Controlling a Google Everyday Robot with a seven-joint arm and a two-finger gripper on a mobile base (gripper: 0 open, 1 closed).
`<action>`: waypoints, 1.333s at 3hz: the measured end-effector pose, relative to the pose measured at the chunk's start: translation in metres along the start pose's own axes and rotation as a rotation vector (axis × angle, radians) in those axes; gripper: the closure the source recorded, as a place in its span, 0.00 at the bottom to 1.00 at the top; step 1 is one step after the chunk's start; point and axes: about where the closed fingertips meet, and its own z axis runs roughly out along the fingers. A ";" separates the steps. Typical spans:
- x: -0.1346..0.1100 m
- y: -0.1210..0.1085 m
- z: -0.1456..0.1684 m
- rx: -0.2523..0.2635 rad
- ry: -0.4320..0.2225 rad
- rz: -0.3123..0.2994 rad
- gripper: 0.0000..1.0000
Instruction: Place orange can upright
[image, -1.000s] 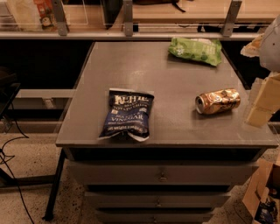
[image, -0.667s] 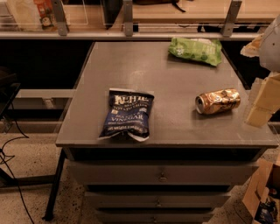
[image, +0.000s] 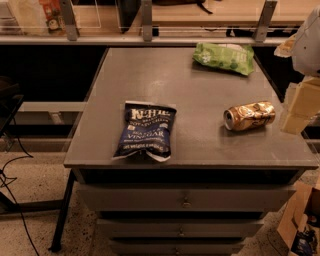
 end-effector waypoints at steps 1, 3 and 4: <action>0.010 -0.020 0.030 -0.019 0.013 -0.077 0.00; 0.025 -0.042 0.098 -0.055 0.005 -0.273 0.00; 0.023 -0.045 0.126 -0.087 -0.027 -0.313 0.00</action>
Offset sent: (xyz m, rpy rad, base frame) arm 0.0764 -0.0479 -0.0901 -0.1066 0.0515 0.2788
